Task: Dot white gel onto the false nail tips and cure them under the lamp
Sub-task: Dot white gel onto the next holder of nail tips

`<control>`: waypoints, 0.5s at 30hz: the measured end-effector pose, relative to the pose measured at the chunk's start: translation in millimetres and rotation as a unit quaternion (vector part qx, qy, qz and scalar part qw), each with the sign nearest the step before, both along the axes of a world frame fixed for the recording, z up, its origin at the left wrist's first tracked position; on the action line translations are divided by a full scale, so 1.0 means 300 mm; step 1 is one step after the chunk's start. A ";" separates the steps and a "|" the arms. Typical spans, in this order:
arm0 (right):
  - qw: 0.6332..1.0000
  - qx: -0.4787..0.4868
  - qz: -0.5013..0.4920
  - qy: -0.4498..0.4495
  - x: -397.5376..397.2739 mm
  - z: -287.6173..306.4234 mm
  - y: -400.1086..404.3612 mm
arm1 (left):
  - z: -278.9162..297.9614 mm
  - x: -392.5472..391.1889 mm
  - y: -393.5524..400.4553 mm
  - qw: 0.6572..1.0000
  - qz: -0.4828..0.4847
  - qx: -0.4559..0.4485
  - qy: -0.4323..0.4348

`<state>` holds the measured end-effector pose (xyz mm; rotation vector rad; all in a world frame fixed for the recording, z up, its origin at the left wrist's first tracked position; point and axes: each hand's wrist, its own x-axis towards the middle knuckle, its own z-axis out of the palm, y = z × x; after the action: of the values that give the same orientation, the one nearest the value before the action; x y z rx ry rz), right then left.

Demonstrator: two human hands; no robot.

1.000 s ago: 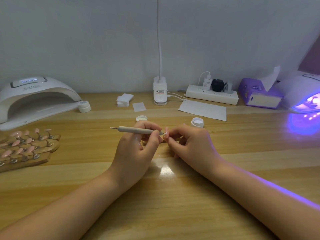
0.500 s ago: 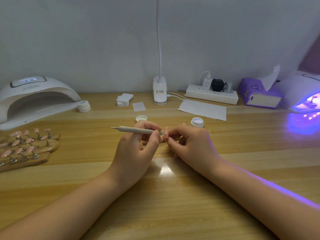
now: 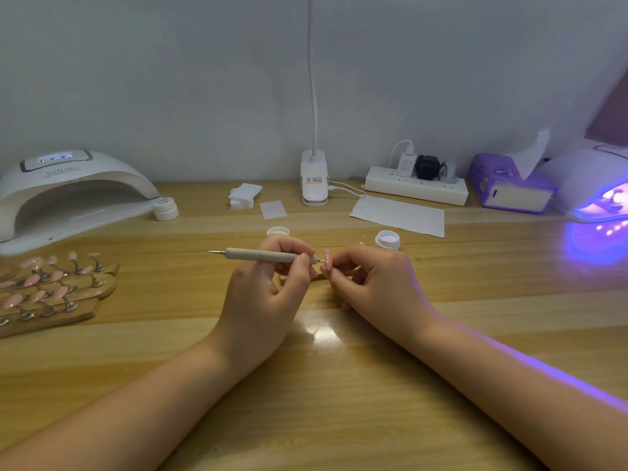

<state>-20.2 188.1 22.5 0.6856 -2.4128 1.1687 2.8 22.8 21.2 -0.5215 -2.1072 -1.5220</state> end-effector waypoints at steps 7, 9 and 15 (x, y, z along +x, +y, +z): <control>1.000 0.002 0.001 -0.003 -0.001 0.000 0.002 | -0.001 -0.001 0.001 1.000 -0.004 -0.015 -0.015; 1.000 0.002 0.000 -0.004 0.000 0.000 0.001 | -0.001 -0.002 0.002 1.000 0.000 -0.017 -0.018; 1.000 -0.004 -0.006 -0.009 0.001 0.000 -0.001 | -0.001 -0.002 0.002 0.999 0.002 -0.023 -0.023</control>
<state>-19.9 187.9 22.6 0.6583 -2.4226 1.1851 2.1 23.3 20.9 -0.5020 -2.1814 -1.5004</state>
